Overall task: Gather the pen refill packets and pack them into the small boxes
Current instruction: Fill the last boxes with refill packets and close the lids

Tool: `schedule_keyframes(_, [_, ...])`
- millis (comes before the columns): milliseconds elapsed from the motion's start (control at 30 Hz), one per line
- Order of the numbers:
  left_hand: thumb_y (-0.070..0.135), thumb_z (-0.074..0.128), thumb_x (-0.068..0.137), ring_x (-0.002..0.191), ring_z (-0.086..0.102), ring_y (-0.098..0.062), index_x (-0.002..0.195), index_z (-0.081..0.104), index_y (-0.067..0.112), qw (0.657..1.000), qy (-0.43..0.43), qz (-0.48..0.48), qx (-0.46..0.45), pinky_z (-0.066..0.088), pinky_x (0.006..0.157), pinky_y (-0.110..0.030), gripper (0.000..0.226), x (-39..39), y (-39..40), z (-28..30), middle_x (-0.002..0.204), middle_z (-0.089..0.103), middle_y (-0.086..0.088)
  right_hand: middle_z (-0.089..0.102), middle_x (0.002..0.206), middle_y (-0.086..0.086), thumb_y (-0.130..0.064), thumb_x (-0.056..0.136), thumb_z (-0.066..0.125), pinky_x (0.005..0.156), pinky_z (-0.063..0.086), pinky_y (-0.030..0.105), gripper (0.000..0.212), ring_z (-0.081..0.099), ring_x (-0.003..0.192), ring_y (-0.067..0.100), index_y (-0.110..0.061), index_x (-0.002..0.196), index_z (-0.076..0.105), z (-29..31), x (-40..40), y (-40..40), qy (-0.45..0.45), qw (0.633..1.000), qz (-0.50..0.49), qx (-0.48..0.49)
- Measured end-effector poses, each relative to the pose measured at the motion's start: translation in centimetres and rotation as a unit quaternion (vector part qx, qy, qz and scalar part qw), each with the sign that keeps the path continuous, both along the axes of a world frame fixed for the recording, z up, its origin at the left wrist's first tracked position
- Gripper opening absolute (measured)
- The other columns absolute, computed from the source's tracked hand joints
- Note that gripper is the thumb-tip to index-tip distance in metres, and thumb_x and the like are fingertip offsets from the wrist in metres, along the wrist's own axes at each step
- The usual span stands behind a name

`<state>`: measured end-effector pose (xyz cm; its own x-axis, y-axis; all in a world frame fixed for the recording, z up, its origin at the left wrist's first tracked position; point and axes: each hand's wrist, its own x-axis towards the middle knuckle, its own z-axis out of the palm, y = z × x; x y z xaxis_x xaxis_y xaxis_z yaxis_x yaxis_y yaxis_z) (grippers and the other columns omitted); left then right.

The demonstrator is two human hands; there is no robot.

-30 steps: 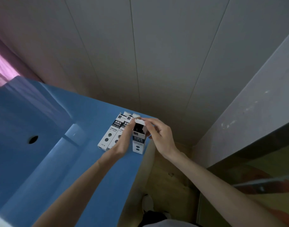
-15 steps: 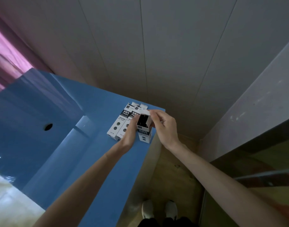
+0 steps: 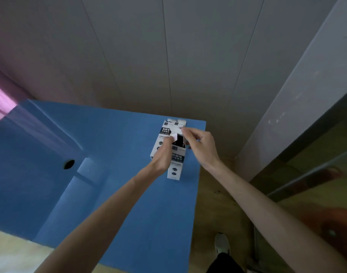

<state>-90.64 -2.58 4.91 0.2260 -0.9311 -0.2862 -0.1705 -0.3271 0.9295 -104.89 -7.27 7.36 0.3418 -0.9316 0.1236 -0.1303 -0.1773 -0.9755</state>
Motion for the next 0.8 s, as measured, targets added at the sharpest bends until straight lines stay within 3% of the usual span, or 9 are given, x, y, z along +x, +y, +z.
schedule_keyframes(100, [0.071,0.021,0.086,0.104,0.062,-0.024,0.106,0.063,0.030,0.998,-0.027,-0.033,0.049,0.048,0.100,-0.056,0.061,2.6,2.0,-0.3,0.108,0.070,0.000,0.078,0.090,-0.004,-0.032,0.100,0.066,0.067,0.054,0.033,0.020,0.070,0.082,0.015,-0.019,0.107,0.080,0.2,1.5,2.8,-0.004,1.000,-0.016,-0.014])
schedule_keyframes(200, [0.071,0.018,0.086,0.111,0.062,-0.023,0.113,0.062,0.031,0.995,-0.032,-0.079,0.057,0.047,0.102,-0.052,0.066,4.2,4.1,0.4,0.116,0.069,0.000,0.078,0.094,-0.009,-0.027,0.097,0.070,0.068,0.054,0.024,0.019,0.070,0.082,0.009,-0.016,0.110,0.080,0.2,2.9,5.1,0.004,0.999,-0.036,-0.024])
schedule_keyframes(267, [0.067,0.017,0.087,0.108,0.061,-0.019,0.110,0.062,0.029,0.993,-0.021,-0.104,0.043,0.048,0.101,-0.049,0.063,5.1,5.2,0.8,0.114,0.068,0.002,0.078,0.090,-0.011,-0.024,0.097,0.071,0.067,0.055,0.023,0.017,0.071,0.080,0.010,-0.015,0.108,0.080,0.5,3.6,6.4,0.013,0.998,-0.052,-0.033])
schedule_keyframes(400, [0.063,0.019,0.083,0.090,0.052,-0.021,0.105,0.051,0.010,0.993,-0.025,-0.109,0.048,0.046,0.100,-0.055,0.066,6.4,6.5,0.1,0.101,0.063,-0.013,0.074,0.073,-0.003,-0.017,0.096,0.071,0.055,0.047,0.024,0.014,0.065,0.069,0.014,-0.007,0.094,0.082,1.9,4.1,7.3,-0.060,0.991,-0.076,0.094])
schedule_keyframes(500, [0.067,0.018,0.087,0.101,0.059,-0.021,0.111,0.055,0.020,0.992,-0.036,-0.112,0.040,0.047,0.102,-0.057,0.065,6.7,6.9,-1.3,0.111,0.067,-0.006,0.077,0.078,0.005,-0.017,0.094,0.073,0.056,0.047,0.024,0.012,0.066,0.071,0.016,-0.009,0.091,0.082,2.3,4.1,7.9,-0.048,0.989,-0.032,0.139])
schedule_keyframes(667, [0.079,0.015,0.096,0.130,0.054,-0.010,0.134,0.053,0.048,0.991,-0.011,-0.130,0.028,0.040,0.113,-0.049,0.062,7.1,7.9,-2.6,0.135,0.062,0.018,0.079,0.095,-0.009,-0.022,0.092,0.077,0.071,0.051,0.018,0.014,0.072,0.083,0.011,-0.014,0.102,0.082,0.8,4.0,9.4,0.022,0.999,0.025,0.024])
schedule_keyframes(800, [0.074,0.016,0.100,0.134,0.051,-0.006,0.143,0.048,0.049,0.988,0.007,-0.155,0.014,0.037,0.117,-0.046,0.059,6.7,8.2,-0.9,0.142,0.058,0.019,0.077,0.104,-0.013,-0.027,0.090,0.079,0.073,0.052,0.019,0.017,0.070,0.090,0.009,-0.019,0.105,0.082,-0.1,3.6,9.6,0.030,0.999,0.015,-0.020])
